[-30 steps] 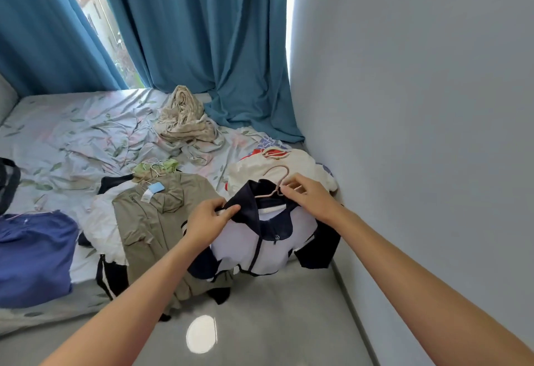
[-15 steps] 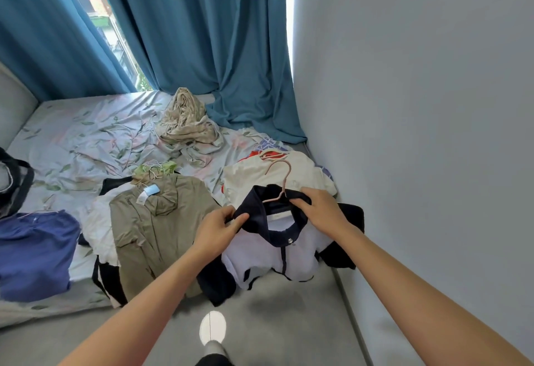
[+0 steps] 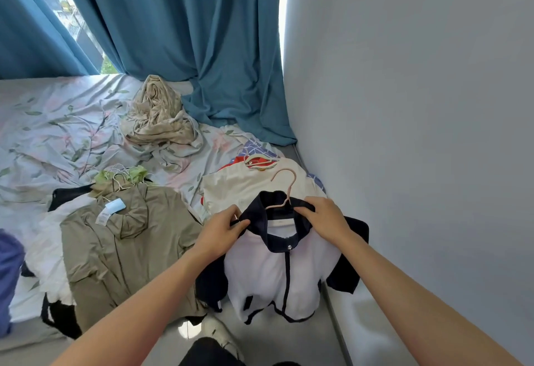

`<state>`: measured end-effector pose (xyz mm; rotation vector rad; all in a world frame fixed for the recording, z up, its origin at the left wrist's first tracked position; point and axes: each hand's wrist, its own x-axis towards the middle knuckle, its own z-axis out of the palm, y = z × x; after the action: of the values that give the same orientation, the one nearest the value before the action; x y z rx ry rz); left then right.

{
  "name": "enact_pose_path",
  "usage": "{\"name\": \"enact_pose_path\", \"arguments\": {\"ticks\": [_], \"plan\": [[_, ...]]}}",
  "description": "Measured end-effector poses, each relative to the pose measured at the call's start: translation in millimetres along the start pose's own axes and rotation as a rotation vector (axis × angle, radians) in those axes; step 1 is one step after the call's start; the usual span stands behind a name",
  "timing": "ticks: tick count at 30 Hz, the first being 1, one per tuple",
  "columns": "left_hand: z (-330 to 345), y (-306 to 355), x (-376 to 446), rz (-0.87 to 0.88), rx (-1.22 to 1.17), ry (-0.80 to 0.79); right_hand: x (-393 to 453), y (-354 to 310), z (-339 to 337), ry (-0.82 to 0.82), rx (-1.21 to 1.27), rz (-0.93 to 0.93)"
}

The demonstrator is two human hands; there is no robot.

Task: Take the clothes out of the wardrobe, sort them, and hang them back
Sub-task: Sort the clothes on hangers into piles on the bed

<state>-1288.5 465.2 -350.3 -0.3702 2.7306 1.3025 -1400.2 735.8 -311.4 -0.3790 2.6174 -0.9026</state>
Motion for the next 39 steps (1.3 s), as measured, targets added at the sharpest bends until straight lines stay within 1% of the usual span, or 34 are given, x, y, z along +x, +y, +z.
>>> {"name": "enact_pose_path", "arguments": {"ticks": [4, 9, 13, 16, 21, 25, 28, 32, 34, 39], "plan": [[-8.7, -1.8, 56.1, -0.019, 0.048, -0.009, 54.8, -2.4, -1.8, -0.007, -0.010, 0.009], [-7.2, -3.1, 120.7, -0.103, 0.090, 0.016, 124.5, 4.7, -5.4, -0.040, -0.027, 0.022], [-1.5, -5.7, 178.3, -0.186, 0.154, 0.050, 197.5, 13.6, -4.9, -0.083, -0.067, -0.014], [3.7, -6.7, 224.2, -0.256, 0.186, 0.068, 258.2, 21.0, -3.6, -0.084, -0.103, -0.056], [16.1, -10.1, 311.3, -0.220, 0.222, 0.100, 350.3, 33.9, -1.6, -0.038, -0.226, -0.033], [30.4, -34.1, 361.0, -0.219, 0.260, 0.126, 395.0, 53.3, 13.7, 0.033, -0.327, -0.056], [34.6, -54.7, 366.0, -0.295, 0.297, 0.109, 406.3, 72.0, 32.6, -0.004, -0.356, -0.061], [26.1, -83.4, 336.2, -0.325, 0.368, 0.037, 391.7, 73.7, 65.2, -0.099, -0.406, -0.116], [16.7, -98.0, 316.8, -0.378, 0.367, 0.020, 379.9, 63.9, 80.4, -0.145, -0.417, -0.147], [-13.2, -130.2, 261.4, -0.395, 0.365, 0.026, 353.3, 17.7, 120.4, -0.246, -0.416, -0.210]]}}
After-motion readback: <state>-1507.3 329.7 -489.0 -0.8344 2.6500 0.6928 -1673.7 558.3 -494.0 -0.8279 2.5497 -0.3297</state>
